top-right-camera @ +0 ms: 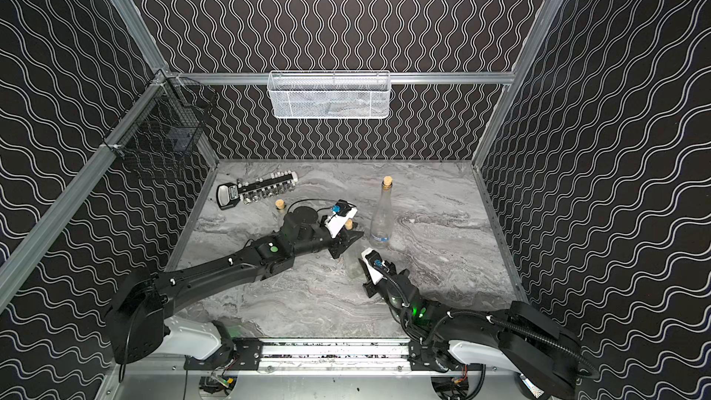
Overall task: Remove the label from the bottle
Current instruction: Tear open the label from the bottle.
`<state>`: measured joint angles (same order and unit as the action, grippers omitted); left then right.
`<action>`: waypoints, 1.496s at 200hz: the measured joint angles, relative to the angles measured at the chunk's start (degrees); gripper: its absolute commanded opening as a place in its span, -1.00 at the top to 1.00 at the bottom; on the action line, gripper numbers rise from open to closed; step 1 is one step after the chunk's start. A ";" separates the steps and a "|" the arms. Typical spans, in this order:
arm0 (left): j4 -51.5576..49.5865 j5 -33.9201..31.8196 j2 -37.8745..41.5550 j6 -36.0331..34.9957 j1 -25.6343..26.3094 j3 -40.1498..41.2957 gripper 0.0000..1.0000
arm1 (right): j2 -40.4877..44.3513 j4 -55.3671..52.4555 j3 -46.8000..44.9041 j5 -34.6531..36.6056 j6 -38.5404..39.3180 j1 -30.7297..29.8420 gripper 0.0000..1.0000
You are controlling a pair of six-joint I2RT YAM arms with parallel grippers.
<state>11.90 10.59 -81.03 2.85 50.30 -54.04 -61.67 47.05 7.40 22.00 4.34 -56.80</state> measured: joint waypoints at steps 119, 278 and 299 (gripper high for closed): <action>-3.32 -1.70 0.96 -0.48 0.26 -0.79 1.00 | 5.70 -4.09 -0.92 -0.13 -1.57 0.02 1.00; -12.94 -4.50 2.16 -3.52 0.33 -4.55 1.00 | 8.04 -4.50 -1.57 0.24 -3.74 0.68 1.00; -13.40 -4.42 2.19 -4.31 0.33 -4.76 1.00 | 8.11 -4.52 -1.57 0.24 -3.91 0.94 1.00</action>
<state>-1.50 6.17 -78.85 -1.45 50.63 -58.81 -53.56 42.52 5.82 22.24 0.43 -55.86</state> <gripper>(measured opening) 0.332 0.050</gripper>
